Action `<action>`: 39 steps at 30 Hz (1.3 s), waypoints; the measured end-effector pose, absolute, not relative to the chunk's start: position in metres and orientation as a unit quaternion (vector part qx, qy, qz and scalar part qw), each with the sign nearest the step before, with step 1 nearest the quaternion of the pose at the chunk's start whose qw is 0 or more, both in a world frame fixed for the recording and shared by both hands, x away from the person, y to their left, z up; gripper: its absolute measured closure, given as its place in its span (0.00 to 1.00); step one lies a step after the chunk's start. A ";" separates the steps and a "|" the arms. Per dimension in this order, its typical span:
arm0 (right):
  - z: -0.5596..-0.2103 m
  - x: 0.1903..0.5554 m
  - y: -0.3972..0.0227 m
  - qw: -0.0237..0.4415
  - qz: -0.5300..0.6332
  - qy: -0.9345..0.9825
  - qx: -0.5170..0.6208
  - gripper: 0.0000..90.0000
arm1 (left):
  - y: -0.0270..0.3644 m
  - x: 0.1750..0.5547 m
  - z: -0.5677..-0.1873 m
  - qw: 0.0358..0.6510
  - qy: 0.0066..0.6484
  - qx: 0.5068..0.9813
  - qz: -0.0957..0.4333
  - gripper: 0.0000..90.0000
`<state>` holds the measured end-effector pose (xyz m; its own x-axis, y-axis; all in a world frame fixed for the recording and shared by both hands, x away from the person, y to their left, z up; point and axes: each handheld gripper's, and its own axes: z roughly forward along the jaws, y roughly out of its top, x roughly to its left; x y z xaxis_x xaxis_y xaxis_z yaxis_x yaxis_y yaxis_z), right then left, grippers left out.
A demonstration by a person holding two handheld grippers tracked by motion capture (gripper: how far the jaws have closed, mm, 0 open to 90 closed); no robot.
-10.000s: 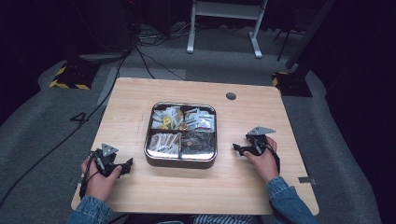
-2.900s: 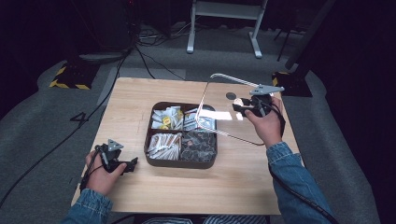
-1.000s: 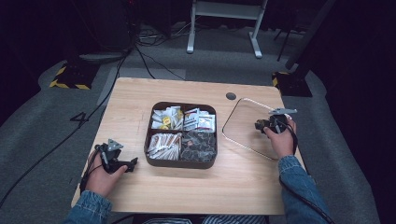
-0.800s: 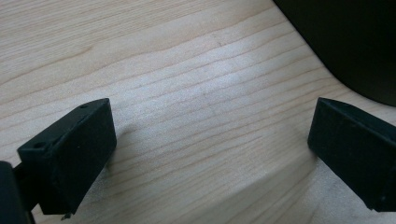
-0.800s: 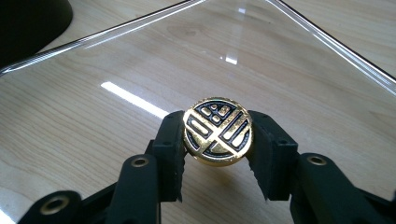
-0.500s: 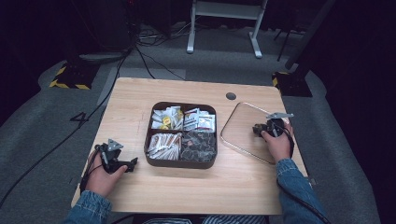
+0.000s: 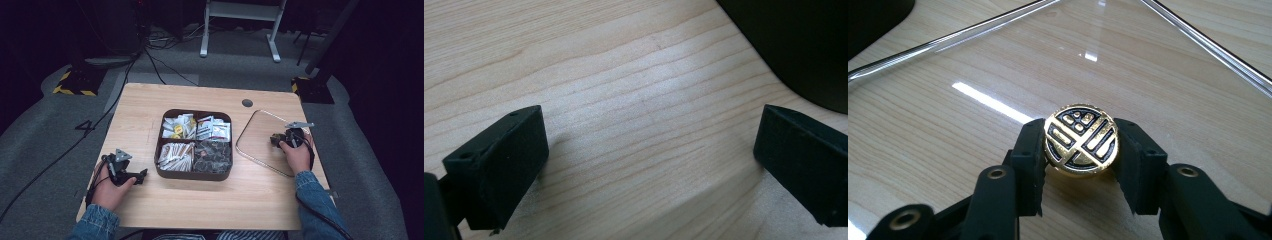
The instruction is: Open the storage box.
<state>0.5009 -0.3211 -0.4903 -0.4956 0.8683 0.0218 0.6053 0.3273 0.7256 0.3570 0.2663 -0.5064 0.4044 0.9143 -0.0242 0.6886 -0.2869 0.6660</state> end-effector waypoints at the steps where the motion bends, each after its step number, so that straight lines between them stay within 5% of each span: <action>1: -0.490 0.501 -0.321 0.190 0.348 0.791 0.465 0.62 | 0.266 0.357 -0.506 0.305 0.513 0.780 0.185 0.02; 10: -0.476 0.495 -0.316 0.204 0.395 0.765 0.467 0.41 | 0.266 0.357 -0.506 0.305 0.513 0.780 0.185 0.02; 32: -0.455 0.412 -0.301 0.157 0.432 0.785 0.415 0.37 | 0.266 0.356 -0.506 0.308 0.513 0.780 0.186 0.03; 39: -0.462 0.399 -0.302 0.151 0.417 0.797 0.409 0.36 | 0.267 0.353 -0.505 0.320 0.511 0.775 0.191 0.18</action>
<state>0.3988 -0.3023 -0.4621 -0.6195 0.7786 0.1000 0.5265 0.3177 0.7885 0.3527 0.2674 -0.5051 0.4052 0.9137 -0.0298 0.6691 -0.2742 0.6907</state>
